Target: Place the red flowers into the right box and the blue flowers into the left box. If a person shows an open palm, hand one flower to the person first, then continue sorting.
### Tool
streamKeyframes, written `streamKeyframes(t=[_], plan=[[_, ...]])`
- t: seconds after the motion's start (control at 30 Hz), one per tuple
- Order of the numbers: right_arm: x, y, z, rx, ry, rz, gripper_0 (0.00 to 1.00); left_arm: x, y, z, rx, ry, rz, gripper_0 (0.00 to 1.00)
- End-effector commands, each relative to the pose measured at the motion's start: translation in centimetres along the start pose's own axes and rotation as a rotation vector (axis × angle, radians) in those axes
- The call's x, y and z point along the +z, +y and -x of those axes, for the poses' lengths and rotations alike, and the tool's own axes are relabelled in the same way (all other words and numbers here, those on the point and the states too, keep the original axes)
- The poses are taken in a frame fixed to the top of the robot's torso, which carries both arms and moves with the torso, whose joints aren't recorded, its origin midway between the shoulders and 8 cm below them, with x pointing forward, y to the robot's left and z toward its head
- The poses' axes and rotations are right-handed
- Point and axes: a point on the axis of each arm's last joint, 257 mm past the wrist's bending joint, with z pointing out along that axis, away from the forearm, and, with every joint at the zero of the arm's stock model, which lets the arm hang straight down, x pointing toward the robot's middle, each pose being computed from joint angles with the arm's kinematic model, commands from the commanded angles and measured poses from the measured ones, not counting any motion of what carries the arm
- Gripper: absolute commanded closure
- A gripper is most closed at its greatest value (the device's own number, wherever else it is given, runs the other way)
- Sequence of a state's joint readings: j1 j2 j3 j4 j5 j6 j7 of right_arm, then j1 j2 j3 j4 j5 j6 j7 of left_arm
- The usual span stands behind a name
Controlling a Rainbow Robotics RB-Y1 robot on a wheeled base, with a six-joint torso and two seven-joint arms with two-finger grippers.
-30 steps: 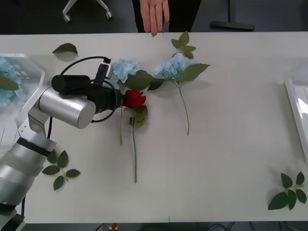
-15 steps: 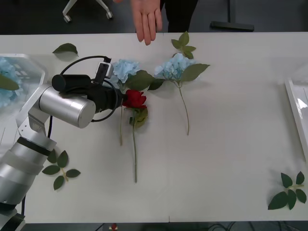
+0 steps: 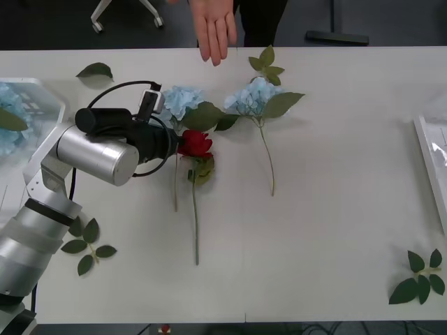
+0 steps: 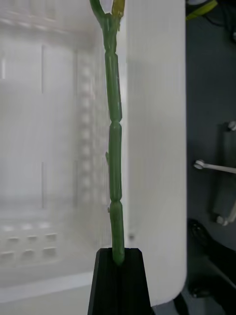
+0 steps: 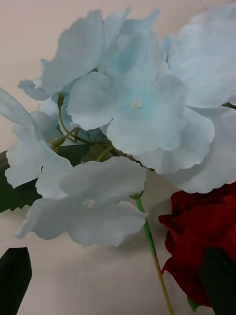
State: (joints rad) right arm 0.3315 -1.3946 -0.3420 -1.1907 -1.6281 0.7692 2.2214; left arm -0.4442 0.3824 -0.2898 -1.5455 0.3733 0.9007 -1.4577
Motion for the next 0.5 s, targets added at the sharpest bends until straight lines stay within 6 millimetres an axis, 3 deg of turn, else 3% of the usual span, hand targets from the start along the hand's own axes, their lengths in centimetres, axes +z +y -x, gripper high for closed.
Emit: streamKeyframes(t=[0.03, 0.17, 0.23, 0.37, 0.43, 0.5], plan=[[-0.2, 3.6, 5.7, 0.005, -0.143, 0.083, 1.0, -0.6, 0.2, 2.4, -0.018, -0.062, 0.001, 0.0], [-1.0, 9.7, 11.7, 0.018, -0.291, 0.225, 1.0, -0.6, 0.3, 2.4, -0.02, -0.061, 0.002, 0.0], [-1.5, 11.9, 13.6, 0.027, -0.343, 0.275, 1.0, -0.6, 0.2, 2.4, -0.02, -0.063, 0.002, 0.0], [-2.7, 18.4, 18.4, 0.017, -0.467, 0.409, 1.0, -0.6, 0.2, 2.5, -0.02, -0.067, 0.001, 0.0], [-2.9, 20.7, 19.6, 0.01, -0.498, 0.452, 1.0, -0.6, 0.2, 2.3, -0.02, -0.069, 0.0, 0.0], [-3.3, 24.7, 21.7, 0.002, -0.553, 0.523, 1.0, -0.6, 0.2, 2.3, -0.021, -0.074, 0.001, 0.0]])
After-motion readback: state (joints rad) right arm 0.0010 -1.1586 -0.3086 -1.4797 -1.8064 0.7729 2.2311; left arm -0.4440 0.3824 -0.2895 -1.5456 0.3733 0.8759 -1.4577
